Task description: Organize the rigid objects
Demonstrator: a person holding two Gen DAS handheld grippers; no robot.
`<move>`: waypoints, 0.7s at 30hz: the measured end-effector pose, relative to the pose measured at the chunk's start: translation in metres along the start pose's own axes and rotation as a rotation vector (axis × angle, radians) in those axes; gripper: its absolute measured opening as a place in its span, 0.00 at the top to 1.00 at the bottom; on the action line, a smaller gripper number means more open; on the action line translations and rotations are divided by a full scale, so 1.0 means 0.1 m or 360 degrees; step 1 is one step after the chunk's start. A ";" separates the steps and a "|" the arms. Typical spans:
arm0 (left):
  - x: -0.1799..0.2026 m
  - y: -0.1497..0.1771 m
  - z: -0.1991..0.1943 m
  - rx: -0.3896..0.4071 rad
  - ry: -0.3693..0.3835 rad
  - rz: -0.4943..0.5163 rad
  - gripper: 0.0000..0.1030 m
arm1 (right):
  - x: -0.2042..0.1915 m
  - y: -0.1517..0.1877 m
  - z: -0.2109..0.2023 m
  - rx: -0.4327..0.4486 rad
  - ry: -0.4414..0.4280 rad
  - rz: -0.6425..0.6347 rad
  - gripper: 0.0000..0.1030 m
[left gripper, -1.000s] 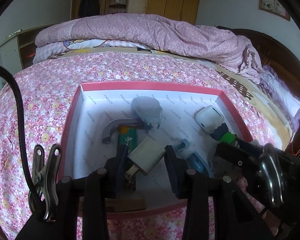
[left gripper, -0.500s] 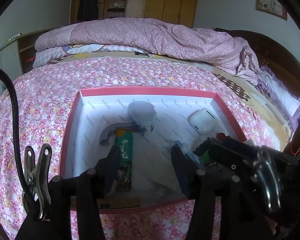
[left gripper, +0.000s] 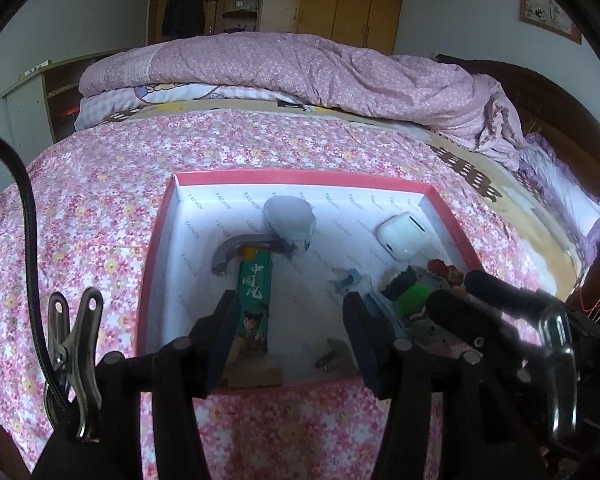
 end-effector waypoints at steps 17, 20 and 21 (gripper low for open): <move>-0.01 0.29 -0.38 -0.0056 -0.0087 -0.0014 0.46 | -0.12 0.25 -0.44 -0.0030 0.0032 -0.0052 0.44; -0.02 0.38 -0.45 -0.0069 -0.0099 -0.0011 0.46 | -0.14 0.34 -0.50 -0.0065 0.0044 -0.0050 0.44; -0.03 0.42 -0.47 -0.0076 -0.0101 -0.0009 0.46 | -0.14 0.38 -0.52 -0.0079 0.0051 -0.0049 0.44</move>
Point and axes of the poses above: each gripper's, at about its wrist camera, not at the fingertips, and z roughly the way its jaws point, x to its right, y to its underside, the point moved 7 cm from there along z, roughly the way its jaws point, and after that the axes turned 2 degrees about x, right-handed, at the moved point
